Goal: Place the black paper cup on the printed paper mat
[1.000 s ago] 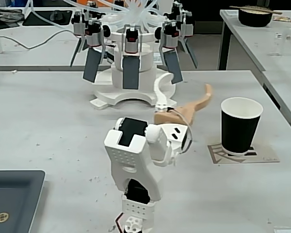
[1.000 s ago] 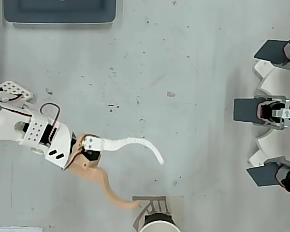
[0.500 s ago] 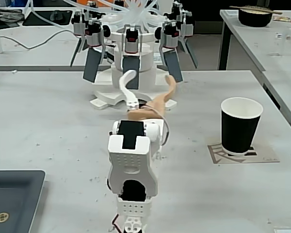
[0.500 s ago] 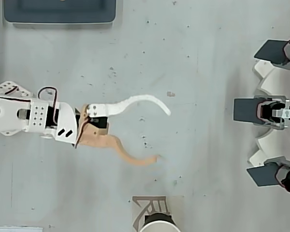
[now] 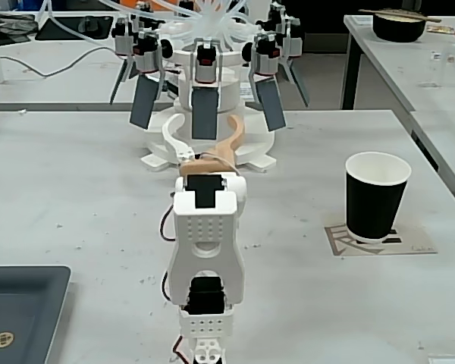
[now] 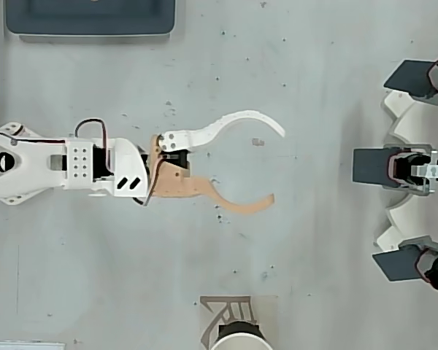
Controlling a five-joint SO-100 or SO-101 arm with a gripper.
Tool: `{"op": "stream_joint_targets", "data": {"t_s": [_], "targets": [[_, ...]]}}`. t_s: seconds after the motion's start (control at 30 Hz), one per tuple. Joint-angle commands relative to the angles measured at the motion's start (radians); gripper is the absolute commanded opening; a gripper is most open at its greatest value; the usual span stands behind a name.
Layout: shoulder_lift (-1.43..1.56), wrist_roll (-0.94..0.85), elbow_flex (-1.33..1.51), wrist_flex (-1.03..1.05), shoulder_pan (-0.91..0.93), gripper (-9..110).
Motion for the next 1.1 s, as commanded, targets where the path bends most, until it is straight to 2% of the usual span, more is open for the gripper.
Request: {"op": "stream_joint_targets", "data": {"t_s": [0.0, 0.73, 1.07], "targets": [[-0.052, -0.002, -0.106, 0.005, -0.009, 19], [-0.434, 0.026, -0.531, 0.021, -0.012, 17], [-0.506, 0.034, -0.588, 0.023, -0.009, 14]]}}
